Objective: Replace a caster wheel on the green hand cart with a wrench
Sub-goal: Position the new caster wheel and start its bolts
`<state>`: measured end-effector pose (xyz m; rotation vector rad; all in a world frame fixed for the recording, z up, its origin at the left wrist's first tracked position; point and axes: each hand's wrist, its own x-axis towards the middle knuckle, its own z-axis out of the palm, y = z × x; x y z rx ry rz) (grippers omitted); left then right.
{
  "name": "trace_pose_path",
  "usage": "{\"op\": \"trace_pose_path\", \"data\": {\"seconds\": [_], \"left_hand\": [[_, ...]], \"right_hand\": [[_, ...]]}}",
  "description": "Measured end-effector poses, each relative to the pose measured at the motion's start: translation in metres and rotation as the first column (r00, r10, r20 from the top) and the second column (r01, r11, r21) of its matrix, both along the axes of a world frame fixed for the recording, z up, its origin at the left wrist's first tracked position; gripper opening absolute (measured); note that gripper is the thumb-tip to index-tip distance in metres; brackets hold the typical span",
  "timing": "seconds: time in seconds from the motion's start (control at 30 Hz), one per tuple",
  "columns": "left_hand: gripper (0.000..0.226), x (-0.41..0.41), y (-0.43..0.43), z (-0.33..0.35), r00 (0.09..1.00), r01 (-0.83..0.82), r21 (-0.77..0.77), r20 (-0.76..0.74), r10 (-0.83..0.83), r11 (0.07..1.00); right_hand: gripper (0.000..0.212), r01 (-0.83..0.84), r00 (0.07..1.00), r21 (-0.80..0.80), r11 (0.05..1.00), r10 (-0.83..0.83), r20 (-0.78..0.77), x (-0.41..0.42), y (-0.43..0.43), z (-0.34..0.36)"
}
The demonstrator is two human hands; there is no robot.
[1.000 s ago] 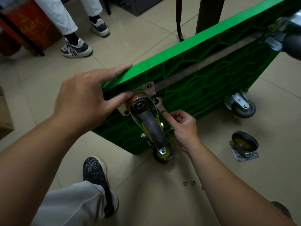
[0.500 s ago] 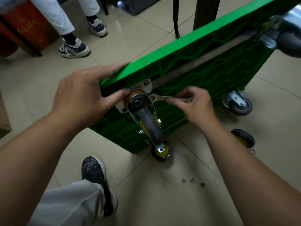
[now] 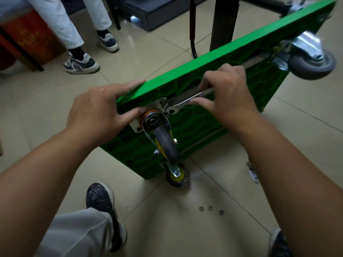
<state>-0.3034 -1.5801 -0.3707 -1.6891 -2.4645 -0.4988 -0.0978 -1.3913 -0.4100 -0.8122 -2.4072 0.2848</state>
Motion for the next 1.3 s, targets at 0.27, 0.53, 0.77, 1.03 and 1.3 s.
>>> {"op": "trace_pose_path", "data": {"seconds": [0.27,0.53,0.77,1.03,1.3], "left_hand": [[0.063,0.000,0.001,0.001,1.000,-0.004,0.004,0.009,0.004,1.000],[0.064,-0.005,0.000,-0.001,1.000,0.005,-0.003,-0.011,-0.005,1.000],[0.063,-0.007,0.001,-0.003,1.000,0.007,-0.008,-0.016,-0.007,1.000],[0.064,-0.011,0.002,-0.004,1.000,0.016,-0.021,-0.006,-0.016,1.000],[0.064,-0.005,0.001,-0.003,1.000,0.007,0.004,-0.001,-0.007,1.000]], "right_hand": [[0.023,-0.270,0.700,-0.907,0.323,-0.582,-0.415,-0.002,-0.050,-0.086],[0.028,-0.418,0.730,-0.903,0.103,-0.553,-0.401,-0.026,-0.088,-0.135],[0.041,-0.372,0.759,-0.922,0.108,-0.536,-0.369,-0.041,-0.085,-0.149],[0.025,-0.204,0.852,-0.906,0.371,-0.388,-0.350,-0.032,-0.044,-0.135],[0.037,-0.096,0.995,-0.072,0.993,0.096,-0.008,-0.010,0.004,-0.018]]}}
